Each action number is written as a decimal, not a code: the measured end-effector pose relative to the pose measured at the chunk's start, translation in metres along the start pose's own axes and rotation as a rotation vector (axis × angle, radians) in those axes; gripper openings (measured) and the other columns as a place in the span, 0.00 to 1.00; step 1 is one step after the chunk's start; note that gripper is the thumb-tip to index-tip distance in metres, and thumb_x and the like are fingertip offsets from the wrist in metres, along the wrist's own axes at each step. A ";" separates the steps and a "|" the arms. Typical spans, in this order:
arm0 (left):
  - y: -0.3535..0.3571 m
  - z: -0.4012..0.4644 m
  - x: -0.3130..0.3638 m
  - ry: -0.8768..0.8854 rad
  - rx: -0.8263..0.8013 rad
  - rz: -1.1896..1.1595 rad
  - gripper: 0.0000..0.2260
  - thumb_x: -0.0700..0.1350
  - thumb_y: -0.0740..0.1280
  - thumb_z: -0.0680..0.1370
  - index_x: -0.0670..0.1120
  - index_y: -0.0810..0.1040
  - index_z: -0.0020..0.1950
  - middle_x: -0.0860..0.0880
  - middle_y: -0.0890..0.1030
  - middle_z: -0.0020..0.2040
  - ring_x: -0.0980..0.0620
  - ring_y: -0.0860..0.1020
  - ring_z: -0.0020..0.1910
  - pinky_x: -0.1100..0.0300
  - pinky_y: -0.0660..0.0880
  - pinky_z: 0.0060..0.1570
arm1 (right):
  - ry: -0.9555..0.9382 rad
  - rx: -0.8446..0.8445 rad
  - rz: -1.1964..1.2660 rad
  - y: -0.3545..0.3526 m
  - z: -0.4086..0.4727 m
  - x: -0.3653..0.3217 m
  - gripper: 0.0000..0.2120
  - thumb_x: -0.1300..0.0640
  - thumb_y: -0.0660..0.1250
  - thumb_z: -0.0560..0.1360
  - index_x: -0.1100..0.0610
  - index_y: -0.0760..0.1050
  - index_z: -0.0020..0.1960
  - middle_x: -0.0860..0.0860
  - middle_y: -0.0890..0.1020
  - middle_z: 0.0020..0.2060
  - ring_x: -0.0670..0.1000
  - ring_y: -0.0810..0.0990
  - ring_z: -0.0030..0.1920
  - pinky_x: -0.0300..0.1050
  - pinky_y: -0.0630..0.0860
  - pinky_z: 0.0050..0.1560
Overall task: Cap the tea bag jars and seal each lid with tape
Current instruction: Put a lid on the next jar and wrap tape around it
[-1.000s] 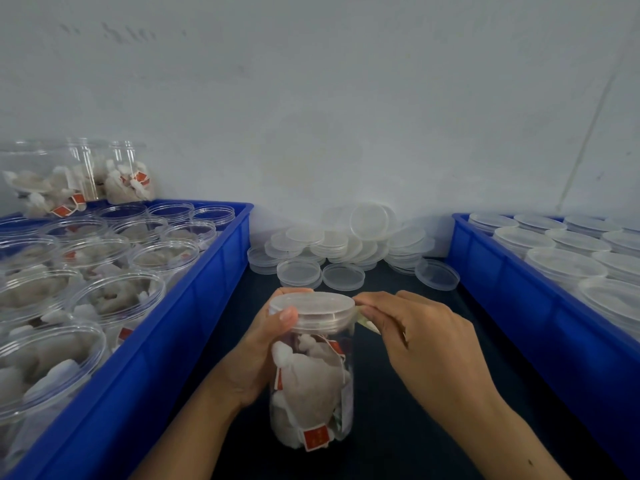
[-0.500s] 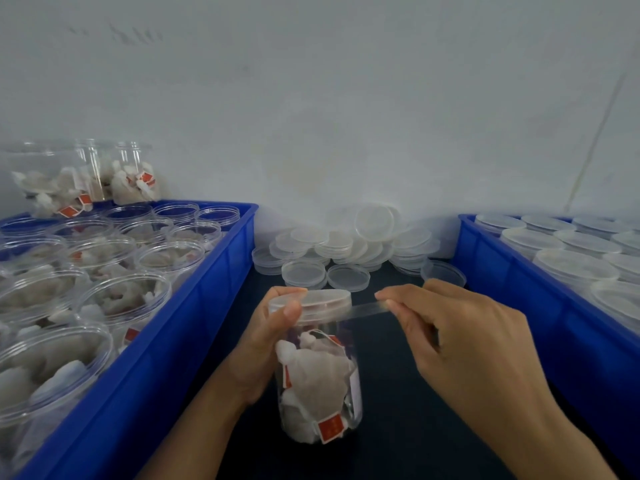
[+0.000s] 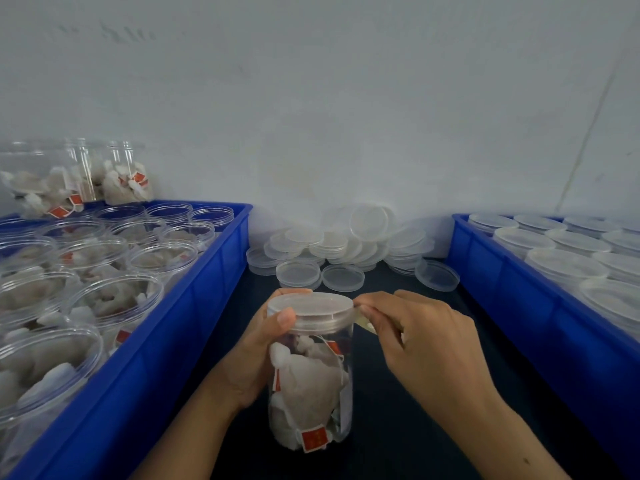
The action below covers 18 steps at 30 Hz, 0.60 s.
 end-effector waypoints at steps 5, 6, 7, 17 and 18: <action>0.005 0.001 0.004 0.017 -0.015 0.085 0.41 0.63 0.79 0.53 0.44 0.76 0.60 0.44 0.85 0.50 0.49 0.84 0.47 0.60 0.80 0.43 | 0.033 -0.049 -0.018 0.010 0.000 0.004 0.08 0.54 0.64 0.79 0.49 0.81 0.54 0.47 0.77 0.33 0.47 0.75 0.32 0.40 0.73 0.32; 0.004 0.000 0.009 0.030 -0.004 0.141 0.35 0.61 0.76 0.58 0.47 0.77 0.62 0.43 0.83 0.55 0.48 0.83 0.51 0.58 0.80 0.47 | 0.051 -0.060 -0.021 0.012 -0.002 0.006 0.09 0.52 0.62 0.80 0.48 0.80 0.55 0.46 0.77 0.34 0.46 0.75 0.32 0.39 0.72 0.32; 0.004 -0.001 0.016 0.050 0.009 0.226 0.32 0.60 0.71 0.62 0.50 0.76 0.64 0.44 0.81 0.59 0.49 0.81 0.55 0.55 0.79 0.53 | 0.063 -0.062 -0.022 0.013 -0.003 0.007 0.10 0.51 0.60 0.80 0.47 0.79 0.56 0.46 0.76 0.34 0.46 0.75 0.33 0.38 0.72 0.33; 0.047 -0.004 0.049 0.141 0.159 1.636 0.55 0.83 0.48 0.54 0.55 0.59 0.74 0.59 0.69 0.67 0.59 0.69 0.63 0.61 0.68 0.56 | 0.113 -0.128 -0.023 0.026 -0.006 0.013 0.14 0.46 0.51 0.81 0.41 0.71 0.63 0.44 0.75 0.41 0.45 0.75 0.40 0.35 0.68 0.35; 0.046 -0.003 0.051 0.168 0.134 1.609 0.49 0.82 0.53 0.57 0.56 0.62 0.72 0.60 0.70 0.65 0.60 0.70 0.60 0.63 0.68 0.53 | 0.104 -0.116 -0.025 0.025 -0.005 0.014 0.15 0.46 0.51 0.81 0.41 0.70 0.65 0.44 0.76 0.42 0.45 0.76 0.41 0.38 0.72 0.39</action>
Point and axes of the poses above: each hand's wrist, its own z-axis towards the middle knuckle, its own y-axis out of the palm, x = y × z, the point moved 8 cm from there along z, towards the middle knuckle
